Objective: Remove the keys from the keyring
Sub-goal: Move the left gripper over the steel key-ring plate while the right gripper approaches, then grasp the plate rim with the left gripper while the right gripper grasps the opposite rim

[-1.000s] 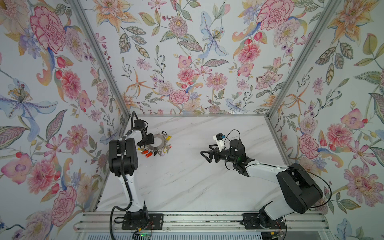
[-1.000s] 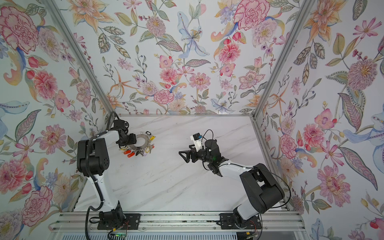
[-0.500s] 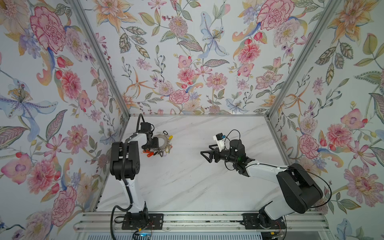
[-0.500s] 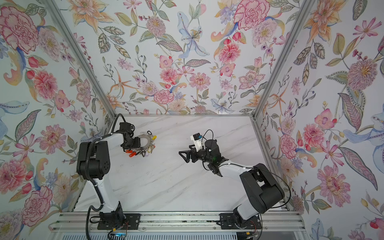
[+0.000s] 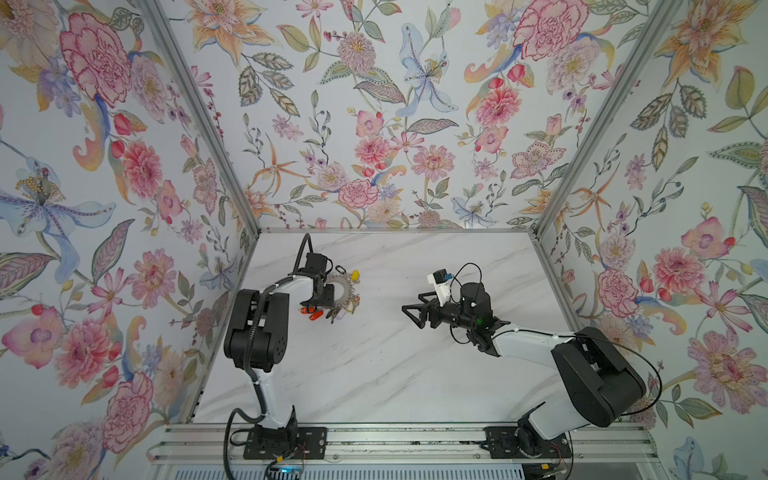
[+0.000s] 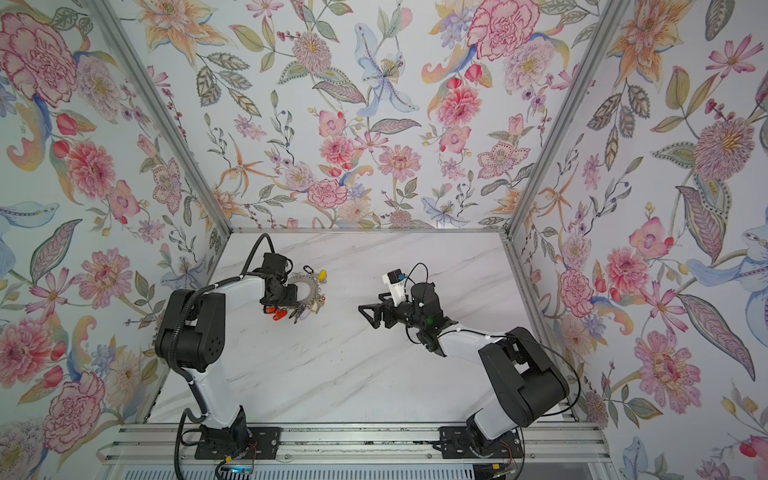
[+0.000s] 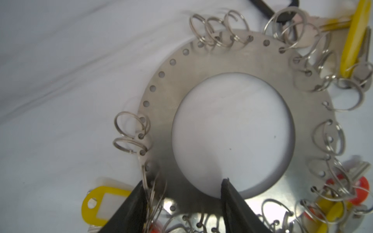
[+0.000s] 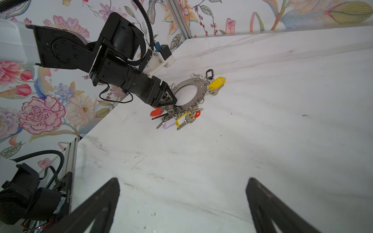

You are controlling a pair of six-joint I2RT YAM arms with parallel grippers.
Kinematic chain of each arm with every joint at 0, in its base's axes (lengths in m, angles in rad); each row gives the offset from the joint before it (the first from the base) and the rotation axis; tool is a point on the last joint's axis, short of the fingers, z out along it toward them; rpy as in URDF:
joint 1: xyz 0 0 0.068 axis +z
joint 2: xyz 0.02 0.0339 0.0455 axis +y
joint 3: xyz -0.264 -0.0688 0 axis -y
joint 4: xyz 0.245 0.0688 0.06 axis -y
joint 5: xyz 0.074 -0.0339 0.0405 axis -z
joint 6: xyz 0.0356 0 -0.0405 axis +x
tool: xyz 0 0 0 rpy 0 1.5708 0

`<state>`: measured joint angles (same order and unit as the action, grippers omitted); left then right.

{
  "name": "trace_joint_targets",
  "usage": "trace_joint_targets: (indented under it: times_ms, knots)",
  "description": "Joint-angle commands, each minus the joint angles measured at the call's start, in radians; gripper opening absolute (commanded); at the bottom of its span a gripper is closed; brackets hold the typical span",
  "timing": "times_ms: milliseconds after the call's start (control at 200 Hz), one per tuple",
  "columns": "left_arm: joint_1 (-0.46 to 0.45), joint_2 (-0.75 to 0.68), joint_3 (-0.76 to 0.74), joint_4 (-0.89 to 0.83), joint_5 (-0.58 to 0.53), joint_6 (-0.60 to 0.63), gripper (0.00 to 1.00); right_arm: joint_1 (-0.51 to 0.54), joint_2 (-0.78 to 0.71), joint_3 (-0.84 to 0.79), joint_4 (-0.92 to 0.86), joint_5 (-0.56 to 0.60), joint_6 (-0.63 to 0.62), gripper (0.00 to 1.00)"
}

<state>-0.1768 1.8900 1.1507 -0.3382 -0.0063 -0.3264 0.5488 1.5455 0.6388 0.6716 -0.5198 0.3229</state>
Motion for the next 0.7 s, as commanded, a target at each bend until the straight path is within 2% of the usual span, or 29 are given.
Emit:
trace_joint_targets:
  times_ms: [0,325,530,691]
  knots:
    - [-0.067,-0.001,-0.069,-0.068,0.0,-0.025,0.59,0.0,-0.022,-0.016,0.022,-0.014,0.007,0.99]
    - [-0.219,-0.096,-0.172,-0.05,0.023,-0.091,0.58,-0.012,-0.054,-0.024,-0.04,0.015,0.038,0.99]
    - [-0.326,-0.136,-0.191,-0.038,0.055,-0.135,0.58,-0.021,-0.059,0.001,-0.14,0.071,0.12,0.99]
    - [-0.345,-0.175,-0.193,-0.031,0.096,-0.151,0.58,-0.018,-0.066,0.01,-0.209,0.103,0.215,1.0]
